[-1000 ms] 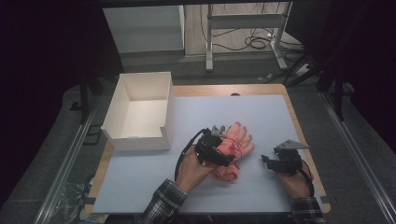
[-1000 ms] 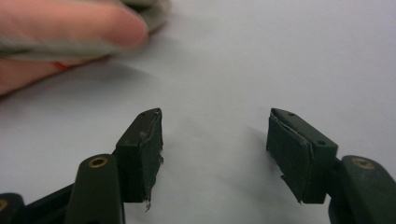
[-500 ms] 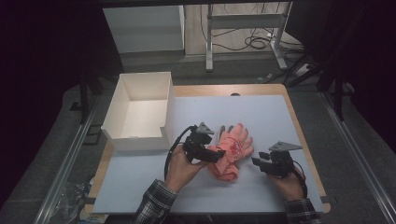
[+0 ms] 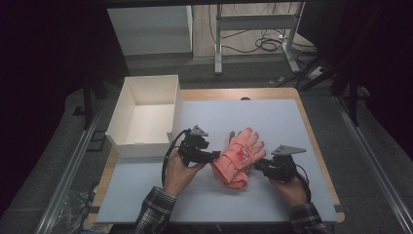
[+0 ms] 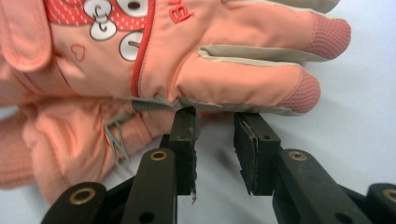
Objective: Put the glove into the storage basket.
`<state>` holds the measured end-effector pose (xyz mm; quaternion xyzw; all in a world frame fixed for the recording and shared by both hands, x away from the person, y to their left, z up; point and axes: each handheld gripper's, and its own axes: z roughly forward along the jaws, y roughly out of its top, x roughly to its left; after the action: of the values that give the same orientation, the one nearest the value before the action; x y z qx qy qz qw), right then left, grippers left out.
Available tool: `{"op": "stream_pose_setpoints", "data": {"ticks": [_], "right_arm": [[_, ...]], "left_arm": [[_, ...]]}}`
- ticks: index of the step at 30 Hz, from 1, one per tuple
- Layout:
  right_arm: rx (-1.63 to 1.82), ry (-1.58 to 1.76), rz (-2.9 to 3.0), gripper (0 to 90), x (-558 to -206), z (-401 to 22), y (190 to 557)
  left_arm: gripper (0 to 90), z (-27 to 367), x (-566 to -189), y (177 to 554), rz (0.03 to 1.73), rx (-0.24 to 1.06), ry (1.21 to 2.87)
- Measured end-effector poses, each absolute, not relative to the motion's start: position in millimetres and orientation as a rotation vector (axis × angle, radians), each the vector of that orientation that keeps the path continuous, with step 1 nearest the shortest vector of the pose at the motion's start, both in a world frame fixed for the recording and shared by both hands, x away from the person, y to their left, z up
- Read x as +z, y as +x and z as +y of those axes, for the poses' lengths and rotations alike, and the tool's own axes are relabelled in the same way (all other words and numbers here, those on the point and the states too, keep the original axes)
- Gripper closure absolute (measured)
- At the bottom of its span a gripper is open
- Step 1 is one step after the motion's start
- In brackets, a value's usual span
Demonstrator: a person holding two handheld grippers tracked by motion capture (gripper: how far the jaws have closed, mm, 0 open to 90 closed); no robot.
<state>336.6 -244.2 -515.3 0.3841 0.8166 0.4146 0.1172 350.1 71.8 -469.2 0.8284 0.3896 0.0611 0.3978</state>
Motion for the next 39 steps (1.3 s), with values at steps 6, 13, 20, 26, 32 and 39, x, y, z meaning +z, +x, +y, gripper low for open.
{"op": "stream_pose_setpoints", "data": {"ticks": [6, 13, 20, 26, 32, 39], "right_arm": [[1.219, 1.112, 2.360, 65.0, -509, -241, 339], [1.221, 1.105, 2.356, 63.1, -505, -239, 341], [1.218, 1.104, 2.331, 62.5, -502, -238, 343], [1.229, 1.108, 2.309, 61.7, -497, -238, 345], [1.226, 1.121, 2.288, 60.6, -495, -236, 349], [1.235, 1.115, 2.259, 60.0, -486, -235, 353]], "left_arm": [[38.1, 69, -471, 352, 0.977, 0.157, 2.116], [35.7, 68, -473, 375, 1.014, 0.251, 2.149], [34.3, 51, -483, 381, 0.962, 0.155, 2.192], [33.7, 47, -477, 376, 0.934, 0.140, 2.187], [33.6, 46, -475, 376, 0.925, 0.134, 2.156], [33.8, 47, -469, 373, 0.908, 0.160, 2.110]]}}
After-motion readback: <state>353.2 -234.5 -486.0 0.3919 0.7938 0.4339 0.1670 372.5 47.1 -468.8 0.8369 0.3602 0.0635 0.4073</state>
